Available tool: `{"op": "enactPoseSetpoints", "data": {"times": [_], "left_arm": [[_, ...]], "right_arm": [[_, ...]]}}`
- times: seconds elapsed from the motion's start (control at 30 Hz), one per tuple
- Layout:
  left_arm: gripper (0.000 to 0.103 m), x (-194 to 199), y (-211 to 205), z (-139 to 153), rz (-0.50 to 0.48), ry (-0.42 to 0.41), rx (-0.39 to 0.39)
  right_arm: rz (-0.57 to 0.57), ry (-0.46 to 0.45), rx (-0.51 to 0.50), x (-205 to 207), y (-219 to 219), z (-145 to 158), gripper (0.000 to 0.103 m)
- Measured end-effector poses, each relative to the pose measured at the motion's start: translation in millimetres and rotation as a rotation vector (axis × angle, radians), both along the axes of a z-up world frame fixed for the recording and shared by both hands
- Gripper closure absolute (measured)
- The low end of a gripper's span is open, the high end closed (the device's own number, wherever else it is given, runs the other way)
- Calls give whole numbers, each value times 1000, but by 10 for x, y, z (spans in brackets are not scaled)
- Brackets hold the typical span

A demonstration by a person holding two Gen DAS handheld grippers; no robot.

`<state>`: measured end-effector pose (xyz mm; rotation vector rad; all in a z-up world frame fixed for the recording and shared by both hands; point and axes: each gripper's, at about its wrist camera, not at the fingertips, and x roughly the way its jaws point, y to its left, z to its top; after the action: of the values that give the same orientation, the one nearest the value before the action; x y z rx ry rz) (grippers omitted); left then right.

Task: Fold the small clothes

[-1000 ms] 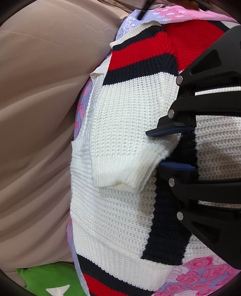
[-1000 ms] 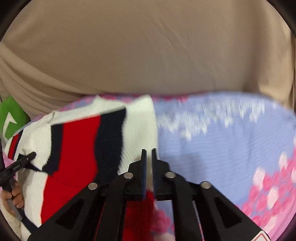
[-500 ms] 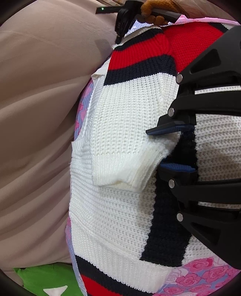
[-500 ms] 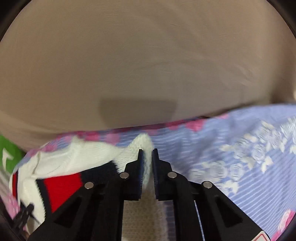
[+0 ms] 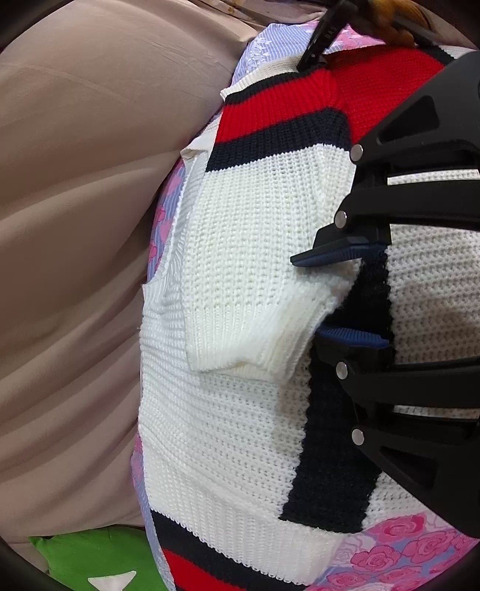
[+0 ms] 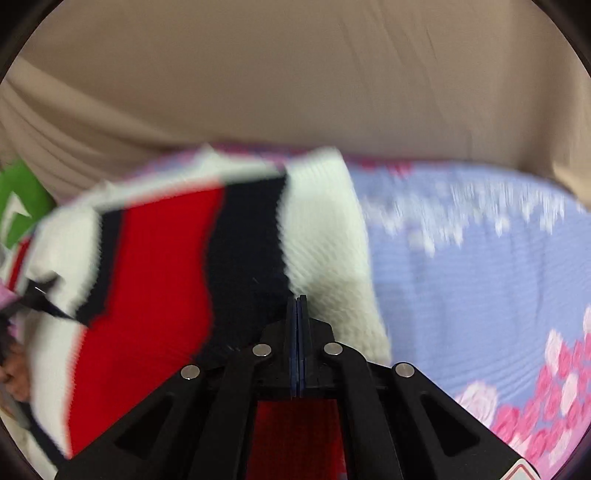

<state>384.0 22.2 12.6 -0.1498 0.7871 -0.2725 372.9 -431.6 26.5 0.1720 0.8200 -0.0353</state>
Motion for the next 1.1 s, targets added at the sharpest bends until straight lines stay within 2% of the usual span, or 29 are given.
{"op": "enactPoseSetpoints", "data": {"times": [0.07,0.1,0.17,0.2,0.23,0.3,0.33,0.4,0.43,0.5,0.53,0.63,0.73,0.83,0.87,0.93,0.97,1.0,1.03,1.07,1.1], "left_arm": [[71,-24,63,14,12,-7,-28],[66,-55,112,29,27,-14,-41],[51,-173,288,107,106,-62,-73],[37,-232,381,146,132,-80,-86],[31,-316,513,198,165,-100,-101],[27,-470,804,311,213,-137,-98],[20,-540,990,375,241,-153,-84],[12,-622,1394,484,315,-169,-59],[11,-642,1631,519,361,-169,-50],[10,-619,2189,562,454,-124,-45],[10,-574,2462,553,497,-96,-58],[10,-433,3234,472,631,-32,-106],[11,-310,3764,335,699,22,-194],[13,-207,3981,208,713,39,-315],[14,-159,4020,164,703,48,-349],[37,-54,4049,50,701,77,-400],[42,-22,4042,21,711,78,-413],[57,4,4092,8,716,67,-415],[85,31,4074,15,704,69,-428],[96,53,4043,36,693,75,-441],[94,70,4007,92,694,62,-426]], "right_arm": [[-38,-10,39,-90,53,139,102],[-17,-37,56,-158,144,236,101],[33,-64,55,-221,368,340,101],[67,-62,52,-293,521,329,101],[107,-47,53,-332,673,293,101],[183,-12,47,-400,975,202,101],[212,3,41,-415,1079,142,100],[259,29,22,-598,1175,-162,100],[259,29,12,-631,1214,-238,100],[258,1,-16,-658,1257,-190,97],[258,7,-17,-638,1240,-226,93],[254,12,6,-605,1246,-248,93],[253,10,20,-581,1228,-248,93],[248,6,20,-704,1222,-337,93],[248,5,21,-709,1220,-344,93],[251,3,25,-796,1151,-336,92],[250,2,28,-819,1147,-337,91],[251,1,33,-823,1138,-337,91],[251,0,37,-819,1129,-348,90],[250,0,39,-814,1135,-349,89],[250,-1,42,-808,1132,-351,89]]}}
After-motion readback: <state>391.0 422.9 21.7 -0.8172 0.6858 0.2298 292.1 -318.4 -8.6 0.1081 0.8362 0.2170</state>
